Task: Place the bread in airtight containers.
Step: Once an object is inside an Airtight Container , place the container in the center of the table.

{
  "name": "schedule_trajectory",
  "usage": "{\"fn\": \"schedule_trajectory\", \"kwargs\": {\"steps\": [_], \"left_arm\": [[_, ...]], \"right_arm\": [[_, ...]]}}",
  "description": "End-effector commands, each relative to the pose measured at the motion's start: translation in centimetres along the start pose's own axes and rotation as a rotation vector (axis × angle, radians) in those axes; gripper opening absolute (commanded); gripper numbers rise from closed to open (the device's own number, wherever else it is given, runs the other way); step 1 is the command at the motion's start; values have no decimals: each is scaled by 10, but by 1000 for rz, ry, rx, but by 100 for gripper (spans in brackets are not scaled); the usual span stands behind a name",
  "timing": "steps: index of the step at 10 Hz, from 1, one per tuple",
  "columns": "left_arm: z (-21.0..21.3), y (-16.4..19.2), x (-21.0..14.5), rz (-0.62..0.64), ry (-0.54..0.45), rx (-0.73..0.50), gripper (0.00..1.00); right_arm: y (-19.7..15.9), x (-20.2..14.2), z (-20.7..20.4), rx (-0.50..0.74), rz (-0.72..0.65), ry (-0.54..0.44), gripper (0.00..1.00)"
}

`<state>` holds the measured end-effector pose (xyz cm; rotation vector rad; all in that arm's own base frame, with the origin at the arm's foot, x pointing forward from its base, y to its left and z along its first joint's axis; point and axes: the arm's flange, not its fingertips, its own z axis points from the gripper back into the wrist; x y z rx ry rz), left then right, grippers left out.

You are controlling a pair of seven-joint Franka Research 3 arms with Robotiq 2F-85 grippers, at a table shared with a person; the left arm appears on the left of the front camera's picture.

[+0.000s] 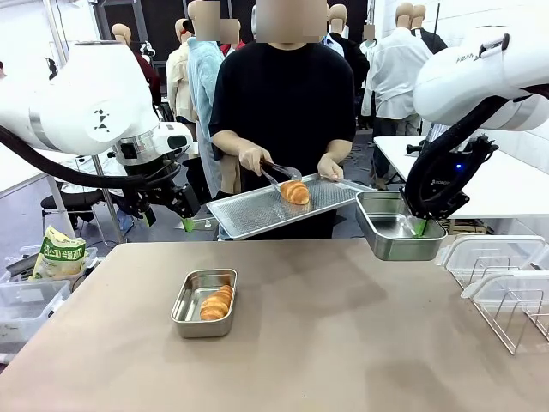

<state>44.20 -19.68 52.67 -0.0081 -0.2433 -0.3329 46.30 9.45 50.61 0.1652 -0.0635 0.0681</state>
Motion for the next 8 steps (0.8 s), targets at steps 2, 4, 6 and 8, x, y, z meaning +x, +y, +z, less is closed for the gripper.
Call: {"fn": "schedule_trajectory", "kwargs": {"steps": [2, 4, 6, 8], "left_arm": [[0, 0, 1, 17, 4, 25, 100], [0, 0, 1, 17, 4, 25, 100], [0, 0, 1, 17, 4, 25, 100], [0, 0, 1, 17, 4, 25, 100]], "right_arm": [[0, -2, 1, -1, -2, -5, 0], [0, -2, 1, -1, -2, -5, 0], [0, -2, 1, -1, -2, -5, 0], [0, -2, 1, -1, -2, -5, 0]]}}
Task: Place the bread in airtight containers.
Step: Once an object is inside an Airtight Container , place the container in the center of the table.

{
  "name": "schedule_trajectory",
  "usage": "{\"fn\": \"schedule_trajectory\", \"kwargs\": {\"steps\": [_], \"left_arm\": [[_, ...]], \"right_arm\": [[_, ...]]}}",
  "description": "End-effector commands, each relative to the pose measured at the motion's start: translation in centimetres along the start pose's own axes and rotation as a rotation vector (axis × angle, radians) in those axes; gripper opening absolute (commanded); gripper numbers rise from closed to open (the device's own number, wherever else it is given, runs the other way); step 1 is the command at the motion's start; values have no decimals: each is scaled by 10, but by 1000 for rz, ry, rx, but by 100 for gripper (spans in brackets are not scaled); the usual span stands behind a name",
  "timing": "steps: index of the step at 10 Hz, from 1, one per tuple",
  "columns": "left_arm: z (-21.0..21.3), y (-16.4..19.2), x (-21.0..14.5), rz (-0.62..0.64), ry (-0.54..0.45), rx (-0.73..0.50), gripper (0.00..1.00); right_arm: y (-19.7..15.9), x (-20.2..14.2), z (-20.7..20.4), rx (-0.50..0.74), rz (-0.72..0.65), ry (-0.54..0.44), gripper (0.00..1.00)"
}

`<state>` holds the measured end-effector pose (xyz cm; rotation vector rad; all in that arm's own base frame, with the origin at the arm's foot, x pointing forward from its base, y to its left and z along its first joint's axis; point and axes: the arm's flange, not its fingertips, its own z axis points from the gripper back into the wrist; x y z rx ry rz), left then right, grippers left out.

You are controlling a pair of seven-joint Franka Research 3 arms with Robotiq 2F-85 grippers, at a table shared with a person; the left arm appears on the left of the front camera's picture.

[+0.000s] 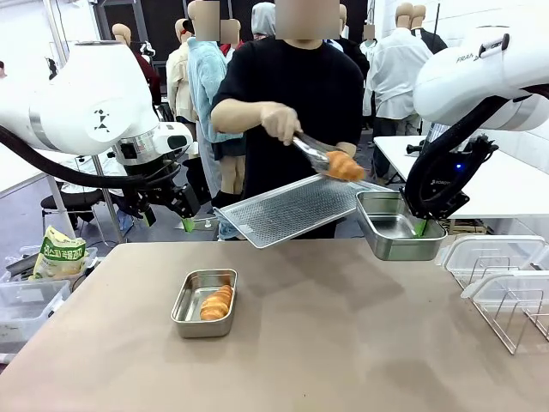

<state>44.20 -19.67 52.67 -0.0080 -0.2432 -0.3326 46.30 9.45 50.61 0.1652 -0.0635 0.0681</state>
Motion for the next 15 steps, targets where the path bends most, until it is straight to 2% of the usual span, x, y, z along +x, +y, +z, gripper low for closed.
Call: {"fn": "schedule_trajectory", "kwargs": {"steps": [1, 15], "left_arm": [[1, 0, 1, 16, 4, 24, 100], [1, 0, 1, 16, 4, 24, 100]], "right_arm": [[0, -2, 1, -1, -2, -5, 0], [0, -2, 1, -1, -2, -5, 0]]}}
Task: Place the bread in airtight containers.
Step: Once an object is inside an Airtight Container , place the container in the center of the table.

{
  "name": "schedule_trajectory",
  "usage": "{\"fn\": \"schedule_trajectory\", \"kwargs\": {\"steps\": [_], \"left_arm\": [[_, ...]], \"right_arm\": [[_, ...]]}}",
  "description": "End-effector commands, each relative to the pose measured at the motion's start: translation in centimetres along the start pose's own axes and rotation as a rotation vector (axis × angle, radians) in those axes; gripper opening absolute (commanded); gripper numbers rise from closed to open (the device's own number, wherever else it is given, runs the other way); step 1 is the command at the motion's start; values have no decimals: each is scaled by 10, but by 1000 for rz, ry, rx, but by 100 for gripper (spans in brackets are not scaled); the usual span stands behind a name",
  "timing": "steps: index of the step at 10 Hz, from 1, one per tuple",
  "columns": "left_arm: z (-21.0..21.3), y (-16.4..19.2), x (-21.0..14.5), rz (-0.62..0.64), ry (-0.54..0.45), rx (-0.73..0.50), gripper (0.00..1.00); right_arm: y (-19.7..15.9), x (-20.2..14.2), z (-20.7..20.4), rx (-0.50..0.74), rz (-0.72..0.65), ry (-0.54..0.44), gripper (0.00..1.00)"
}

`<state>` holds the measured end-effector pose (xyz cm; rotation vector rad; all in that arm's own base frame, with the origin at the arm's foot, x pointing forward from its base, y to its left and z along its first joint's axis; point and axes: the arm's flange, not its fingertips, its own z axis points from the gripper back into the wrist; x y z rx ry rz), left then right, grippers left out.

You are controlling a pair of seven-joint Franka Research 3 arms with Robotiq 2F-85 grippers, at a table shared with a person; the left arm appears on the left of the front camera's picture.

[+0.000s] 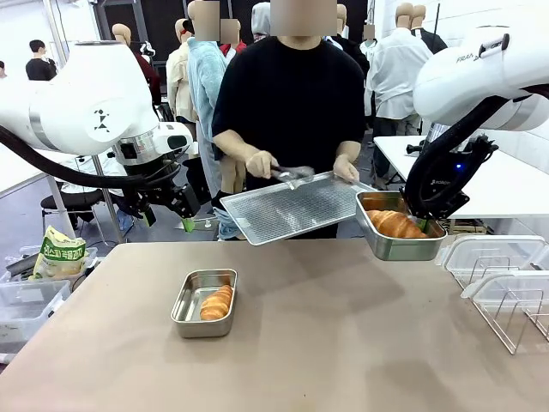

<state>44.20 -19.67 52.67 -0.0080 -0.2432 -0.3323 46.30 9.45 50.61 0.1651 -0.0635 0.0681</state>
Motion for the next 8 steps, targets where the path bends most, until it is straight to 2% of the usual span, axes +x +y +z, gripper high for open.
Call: {"fn": "schedule_trajectory", "kwargs": {"steps": [1, 8], "left_arm": [[1, 0, 1, 16, 4, 24, 100], [1, 0, 1, 16, 4, 24, 100]], "right_arm": [[0, -2, 1, -1, -2, -5, 0], [0, -2, 1, -1, -2, -5, 0]]}}
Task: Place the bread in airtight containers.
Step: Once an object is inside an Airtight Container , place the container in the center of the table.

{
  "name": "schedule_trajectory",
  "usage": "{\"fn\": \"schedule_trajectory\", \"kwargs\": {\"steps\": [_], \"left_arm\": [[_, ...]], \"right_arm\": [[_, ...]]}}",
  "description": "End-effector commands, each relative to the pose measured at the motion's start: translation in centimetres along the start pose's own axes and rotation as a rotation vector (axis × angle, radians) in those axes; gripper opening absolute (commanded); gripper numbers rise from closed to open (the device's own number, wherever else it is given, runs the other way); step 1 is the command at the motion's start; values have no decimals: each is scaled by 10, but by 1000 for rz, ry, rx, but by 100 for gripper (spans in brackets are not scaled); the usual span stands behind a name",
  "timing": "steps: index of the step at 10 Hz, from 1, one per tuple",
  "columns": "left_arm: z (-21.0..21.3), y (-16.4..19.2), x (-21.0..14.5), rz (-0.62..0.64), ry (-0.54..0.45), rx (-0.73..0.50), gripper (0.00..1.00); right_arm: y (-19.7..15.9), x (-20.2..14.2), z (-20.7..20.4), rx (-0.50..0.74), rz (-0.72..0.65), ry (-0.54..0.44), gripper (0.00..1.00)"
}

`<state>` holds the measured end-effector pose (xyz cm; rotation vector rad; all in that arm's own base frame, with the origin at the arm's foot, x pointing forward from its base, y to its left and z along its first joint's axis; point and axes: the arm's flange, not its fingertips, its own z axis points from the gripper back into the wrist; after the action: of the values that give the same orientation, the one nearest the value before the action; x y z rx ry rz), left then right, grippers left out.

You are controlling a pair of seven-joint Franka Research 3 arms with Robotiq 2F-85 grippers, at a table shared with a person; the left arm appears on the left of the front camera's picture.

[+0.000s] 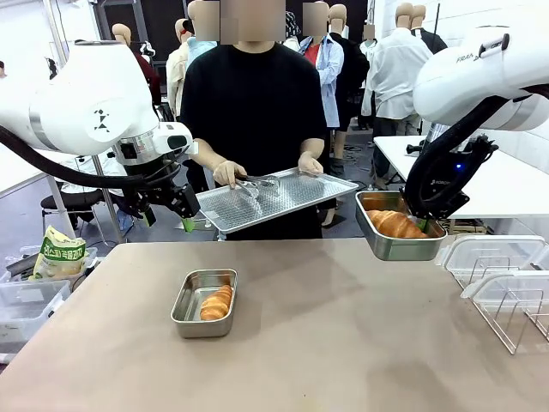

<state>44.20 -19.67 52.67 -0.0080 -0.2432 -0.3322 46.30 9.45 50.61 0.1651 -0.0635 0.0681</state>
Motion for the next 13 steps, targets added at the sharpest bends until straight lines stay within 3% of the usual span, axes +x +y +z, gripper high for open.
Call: {"fn": "schedule_trajectory", "kwargs": {"steps": [1, 8, 13], "left_arm": [[1, 0, 1, 16, 4, 24, 100], [1, 0, 1, 16, 4, 24, 100], [1, 0, 1, 16, 4, 24, 100]], "right_arm": [[0, -2, 1, -1, -2, -5, 0], [3, -1, -4, -41, -19, -22, 0], [21, 7, -83, -93, -120, -62, 0]]}}
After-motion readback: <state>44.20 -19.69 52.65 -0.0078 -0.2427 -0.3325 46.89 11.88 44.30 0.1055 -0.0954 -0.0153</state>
